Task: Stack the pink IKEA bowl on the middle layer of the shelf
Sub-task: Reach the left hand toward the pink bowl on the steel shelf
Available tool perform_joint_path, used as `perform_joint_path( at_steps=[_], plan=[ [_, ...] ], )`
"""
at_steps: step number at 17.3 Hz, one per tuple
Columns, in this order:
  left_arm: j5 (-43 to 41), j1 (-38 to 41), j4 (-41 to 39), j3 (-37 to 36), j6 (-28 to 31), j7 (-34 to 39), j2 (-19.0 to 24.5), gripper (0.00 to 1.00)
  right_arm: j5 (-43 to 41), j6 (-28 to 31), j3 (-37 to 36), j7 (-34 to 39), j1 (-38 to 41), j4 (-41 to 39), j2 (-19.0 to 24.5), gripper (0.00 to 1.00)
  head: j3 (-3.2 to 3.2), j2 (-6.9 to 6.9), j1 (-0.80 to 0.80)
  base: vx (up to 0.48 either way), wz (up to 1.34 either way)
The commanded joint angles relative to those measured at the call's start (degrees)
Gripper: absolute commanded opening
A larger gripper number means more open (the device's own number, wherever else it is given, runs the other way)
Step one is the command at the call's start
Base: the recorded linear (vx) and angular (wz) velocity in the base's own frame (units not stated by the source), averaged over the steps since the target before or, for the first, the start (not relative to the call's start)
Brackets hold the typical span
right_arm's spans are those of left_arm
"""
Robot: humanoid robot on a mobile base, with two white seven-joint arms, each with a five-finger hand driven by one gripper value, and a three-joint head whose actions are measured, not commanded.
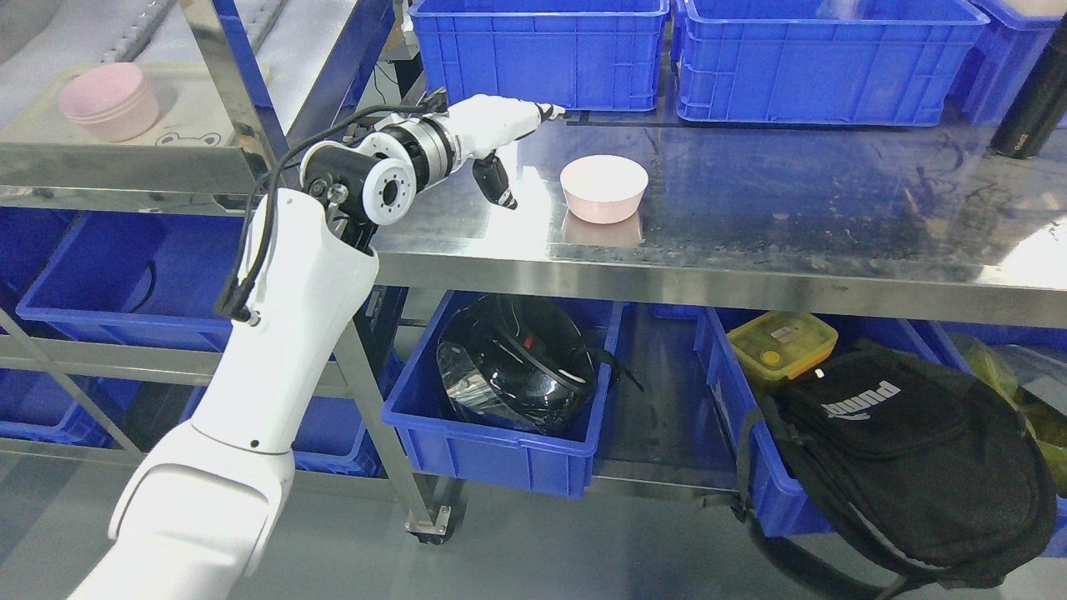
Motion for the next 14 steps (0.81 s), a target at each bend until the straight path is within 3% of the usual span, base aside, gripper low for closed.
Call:
perform_joint_path(
  at_steps=[1, 10, 14],
  plan=[
    [-3.6, -5.7, 17.9, -8.6, -1.4, 0.9, -6.7, 0.94, 0.0, 0.0, 0.0, 0.0, 1.2, -1.0, -1.0, 1.00, 0.00, 0.00, 0.00, 0.000, 0.00],
    [-3.7, -9.7, 33.8, -9.9, -1.8, 7.7, -8.3, 0.94, 0.0, 0.0, 0.0, 0.0, 1.2, -1.0, -1.0, 1.00, 0.00, 0.00, 0.00, 0.000, 0.00],
    [-3.2, -10.1, 37.4, -9.7, -6.4, 11.7, -8.3, 0.93, 0.0, 0.0, 0.0, 0.0, 1.2, -1.0, -1.0, 1.00, 0.00, 0.00, 0.00, 0.000, 0.00]
  ],
)
